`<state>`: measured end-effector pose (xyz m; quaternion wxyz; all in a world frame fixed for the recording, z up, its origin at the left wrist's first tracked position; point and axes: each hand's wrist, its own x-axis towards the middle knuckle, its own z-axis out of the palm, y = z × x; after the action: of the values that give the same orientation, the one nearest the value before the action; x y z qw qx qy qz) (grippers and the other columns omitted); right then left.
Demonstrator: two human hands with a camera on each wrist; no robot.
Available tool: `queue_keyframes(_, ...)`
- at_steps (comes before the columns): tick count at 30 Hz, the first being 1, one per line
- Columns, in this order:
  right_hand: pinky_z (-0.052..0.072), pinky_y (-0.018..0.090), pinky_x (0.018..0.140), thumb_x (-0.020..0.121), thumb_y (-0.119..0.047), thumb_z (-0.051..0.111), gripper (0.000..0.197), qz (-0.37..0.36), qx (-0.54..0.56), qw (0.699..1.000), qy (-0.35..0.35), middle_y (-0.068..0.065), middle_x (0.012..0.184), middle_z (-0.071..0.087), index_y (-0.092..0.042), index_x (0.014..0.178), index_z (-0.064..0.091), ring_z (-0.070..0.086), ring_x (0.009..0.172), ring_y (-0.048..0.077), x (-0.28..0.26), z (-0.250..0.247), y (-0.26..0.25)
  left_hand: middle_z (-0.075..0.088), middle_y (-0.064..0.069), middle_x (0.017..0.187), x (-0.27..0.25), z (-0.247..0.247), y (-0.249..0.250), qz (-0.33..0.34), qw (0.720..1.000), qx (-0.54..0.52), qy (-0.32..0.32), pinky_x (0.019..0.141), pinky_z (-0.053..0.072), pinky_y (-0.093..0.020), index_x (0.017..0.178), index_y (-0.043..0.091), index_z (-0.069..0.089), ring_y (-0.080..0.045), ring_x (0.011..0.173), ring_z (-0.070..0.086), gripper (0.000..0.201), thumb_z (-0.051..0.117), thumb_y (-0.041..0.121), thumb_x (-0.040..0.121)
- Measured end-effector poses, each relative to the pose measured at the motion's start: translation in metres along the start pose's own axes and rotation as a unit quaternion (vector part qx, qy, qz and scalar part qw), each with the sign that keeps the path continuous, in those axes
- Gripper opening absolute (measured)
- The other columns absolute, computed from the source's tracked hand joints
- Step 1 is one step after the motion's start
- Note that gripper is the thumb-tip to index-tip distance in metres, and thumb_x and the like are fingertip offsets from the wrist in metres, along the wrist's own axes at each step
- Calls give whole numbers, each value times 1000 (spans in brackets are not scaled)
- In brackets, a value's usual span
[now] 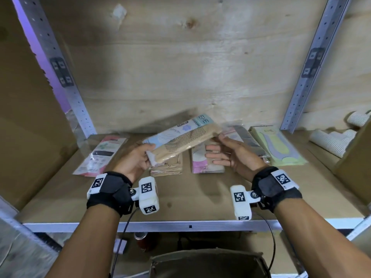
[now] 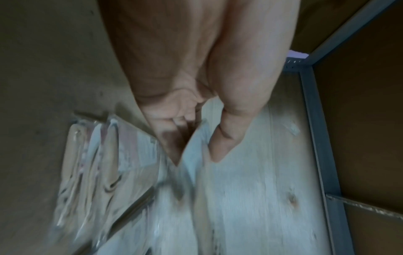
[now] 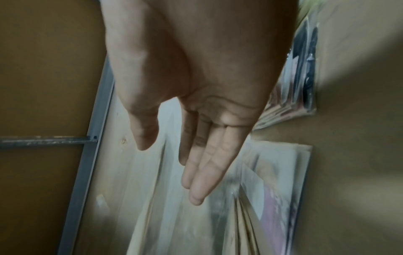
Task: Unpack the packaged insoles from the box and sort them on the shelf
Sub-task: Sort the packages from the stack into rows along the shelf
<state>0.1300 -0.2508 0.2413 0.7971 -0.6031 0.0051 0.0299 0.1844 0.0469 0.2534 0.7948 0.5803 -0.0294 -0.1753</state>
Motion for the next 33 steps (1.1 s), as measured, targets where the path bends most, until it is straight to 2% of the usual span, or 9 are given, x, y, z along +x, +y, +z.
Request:
queue_keyframes(2, 60, 37, 82, 83, -47, 68, 51, -1, -9, 1000, -15, 16, 116, 71, -15, 122, 63, 69, 106, 32, 0, 8, 5, 65, -21, 130, -2, 12, -4, 20, 999, -16, -31, 101, 53, -45, 133, 2, 53, -35, 120, 62, 42, 55, -7, 92)
queue_keyframes(6, 56, 42, 93, 89, -32, 68, 39, -33, -26, 999, -1, 17, 112, 72, -5, 118, 64, 69, 104, 35, 2, 27, 15, 74, -13, 117, -5, 29, -17, 23, 998, 23, -58, 76, 61, -31, 125, 12, 60, -27, 102, 73, 48, 67, -10, 83)
queue_keyframes(9, 56, 43, 82, 93, -21, 64, 30, -61, -1, 997, 47, 14, 109, 71, 0, 113, 60, 68, 97, 35, 3, 29, 17, 73, -13, 118, -5, 29, -22, 9, 992, 95, -83, 83, 60, -34, 123, 12, 66, -28, 105, 72, 47, 81, 11, 79)
queue_keyframes(12, 39, 45, 77, 93, -23, 63, 29, -49, -6, 997, 63, 24, 103, 60, 0, 111, 62, 51, 92, 35, 2, 24, 19, 75, -7, 115, -4, 22, -20, 13, 985, 157, -71, 93, 56, -37, 119, 9, 69, -23, 108, 72, 54, 81, 43, 78)
queue_keyframes(15, 49, 41, 81, 95, -20, 60, 16, -33, -45, 998, 24, 20, 102, 67, -7, 95, 70, 58, 88, 35, -1, 21, 21, 75, -4, 113, -1, 15, -15, 46, 985, 165, -14, 88, 59, -31, 119, 17, 68, -19, 104, 73, 57, 77, 55, 77)
queue_keyframes(19, 52, 39, 97, 95, -22, 61, 28, 2, -111, 993, -46, 12, 118, 71, -7, 119, 67, 67, 110, 29, -1, 20, 28, 75, -8, 113, 0, 10, -9, 79, 993, 89, 25, 92, 57, -36, 115, 23, 64, -22, 104, 73, 37, 71, 47, 87)
queue_keyframes(23, 56, 28, 88, 94, -25, 63, 23, 26, -177, 981, -70, 2, 115, 73, -18, 115, 70, 69, 106, 21, -2, 23, 28, 76, -11, 111, 0, 9, -9, 73, 994, 68, 48, 95, 57, -37, 115, 24, 59, -23, 106, 72, 36, 69, 46, 89)
queue_keyframes(29, 45, 54, 105, 89, -28, 67, 35, 56, -211, 971, -94, 10, 120, 70, -14, 121, 68, 63, 115, 37, -5, 29, 30, 75, -18, 107, 6, 3, -12, 56, 985, 120, 112, 62, 53, -22, 105, 17, 72, -23, 85, 64, 23, 65, 36, 94)
queue_keyframes(33, 34, 55, 113, 84, -29, 74, 35, 39, -231, 966, -107, 8, 120, 70, -14, 116, 70, 57, 121, 39, -6, 28, 32, 75, -12, 97, 12, -2, -15, 85, 976, 95, 176, 72, 53, -29, 93, 16, 73, -16, 74, 69, 11, 67, 25, 94)
